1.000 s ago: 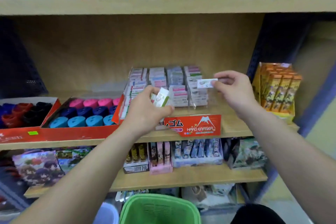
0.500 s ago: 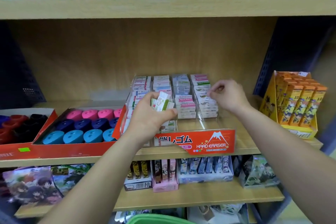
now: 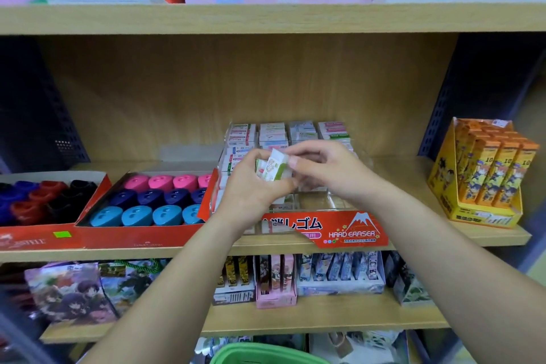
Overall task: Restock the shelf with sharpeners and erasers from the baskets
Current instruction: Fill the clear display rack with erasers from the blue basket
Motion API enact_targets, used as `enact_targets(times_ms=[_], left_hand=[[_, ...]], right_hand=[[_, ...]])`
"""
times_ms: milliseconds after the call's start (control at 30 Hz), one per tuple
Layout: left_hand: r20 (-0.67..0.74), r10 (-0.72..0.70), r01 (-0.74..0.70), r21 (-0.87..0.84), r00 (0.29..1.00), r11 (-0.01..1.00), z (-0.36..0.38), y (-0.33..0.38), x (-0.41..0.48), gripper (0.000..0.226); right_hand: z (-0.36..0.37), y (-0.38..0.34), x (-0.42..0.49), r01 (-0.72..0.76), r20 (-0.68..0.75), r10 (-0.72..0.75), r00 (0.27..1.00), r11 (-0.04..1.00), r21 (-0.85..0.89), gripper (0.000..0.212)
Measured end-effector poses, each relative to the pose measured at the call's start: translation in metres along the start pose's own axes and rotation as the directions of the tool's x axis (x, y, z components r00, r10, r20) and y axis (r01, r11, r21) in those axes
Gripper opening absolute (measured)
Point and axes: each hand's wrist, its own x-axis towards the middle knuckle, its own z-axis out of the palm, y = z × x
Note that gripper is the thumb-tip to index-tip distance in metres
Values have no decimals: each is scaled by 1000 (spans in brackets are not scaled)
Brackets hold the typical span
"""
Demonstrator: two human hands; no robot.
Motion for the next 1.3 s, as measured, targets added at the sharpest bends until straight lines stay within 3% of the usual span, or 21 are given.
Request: enact_targets(times_ms=[133,400,667,800,933,1133,1300], left_hand=[[42,-11,13,-43,999,999,-3,1,-1,42],[47,-126,132,-188,991,973,-6,0,4,45],[29,-160,163,-192,987,968,-5,-3,8,61],[28,-158,160,-192,987,968,-5,-2,7,63],[27,-162,164,-174,986,971,-4,0,6,58],[30,-157,160,-156,987,975,-3,1,6,46],[19,-168,169,-146,986,975,-3,-3,8,61]], right_hand=[[1,-1,6,-91,27,88,996,985,144,28],[-4,6,5,-30,-101,41,994,993,112,15],[-22,13,-4,-78,-129,124,984,946,314,14],[-29,14,-10,-28,-77,71,995,888,459,18],[-26,16,-14,20,-95,22,995,910,414,13],[-26,15,-20,-9,-97,43,994,943,332,31],[-26,17,-20,-15,-159,65,985,955,297,34]])
